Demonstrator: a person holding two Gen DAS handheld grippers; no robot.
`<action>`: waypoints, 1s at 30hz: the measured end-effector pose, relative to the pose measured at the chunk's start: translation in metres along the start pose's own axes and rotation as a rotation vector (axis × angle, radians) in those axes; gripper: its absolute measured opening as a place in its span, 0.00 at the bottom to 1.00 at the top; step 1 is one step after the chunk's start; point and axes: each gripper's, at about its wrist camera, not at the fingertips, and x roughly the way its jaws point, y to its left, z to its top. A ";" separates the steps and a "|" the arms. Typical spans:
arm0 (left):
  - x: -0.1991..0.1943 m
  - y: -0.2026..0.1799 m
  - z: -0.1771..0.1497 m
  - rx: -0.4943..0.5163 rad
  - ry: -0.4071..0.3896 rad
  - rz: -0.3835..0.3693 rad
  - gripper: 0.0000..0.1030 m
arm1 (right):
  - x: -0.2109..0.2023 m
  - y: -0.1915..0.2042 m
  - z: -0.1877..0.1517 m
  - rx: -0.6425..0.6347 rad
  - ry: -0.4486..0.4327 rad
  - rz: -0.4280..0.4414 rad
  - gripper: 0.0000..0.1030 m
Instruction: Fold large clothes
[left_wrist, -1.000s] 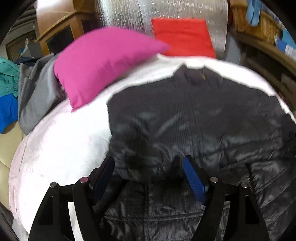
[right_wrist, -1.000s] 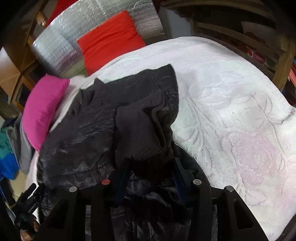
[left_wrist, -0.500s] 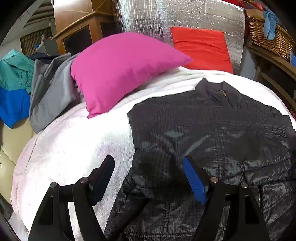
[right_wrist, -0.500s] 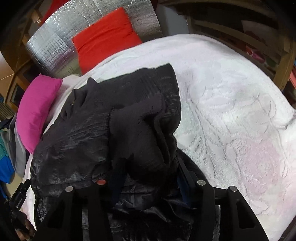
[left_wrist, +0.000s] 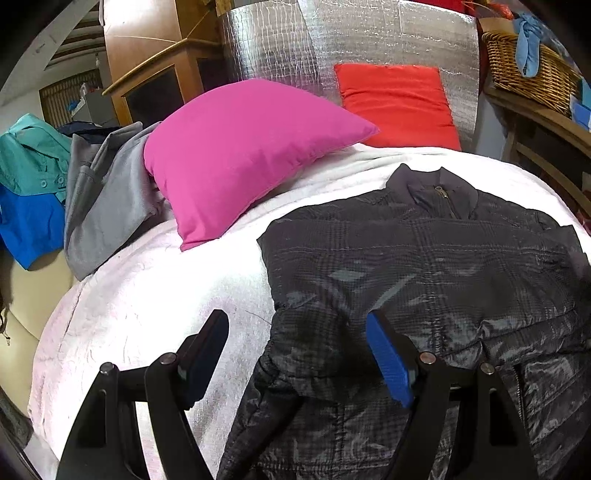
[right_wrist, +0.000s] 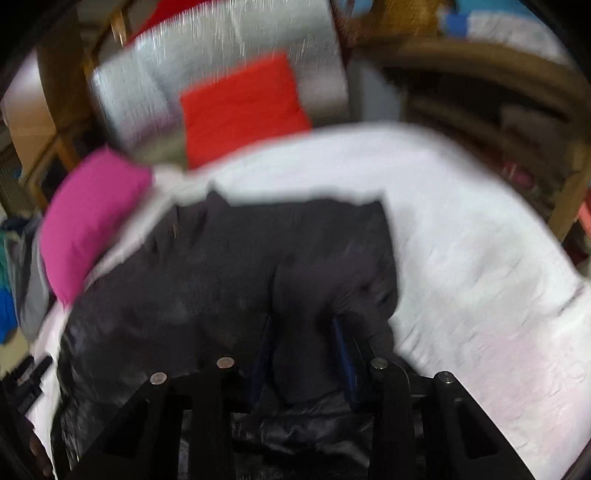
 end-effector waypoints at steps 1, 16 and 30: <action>-0.001 0.000 0.000 0.002 -0.004 0.003 0.75 | 0.003 0.001 0.000 -0.010 0.001 -0.010 0.35; -0.010 0.031 -0.002 -0.007 -0.022 0.070 0.75 | -0.021 0.032 0.013 -0.053 -0.163 0.016 0.35; -0.022 0.055 -0.004 -0.032 -0.052 0.100 0.75 | -0.010 0.024 -0.001 0.017 -0.065 -0.004 0.35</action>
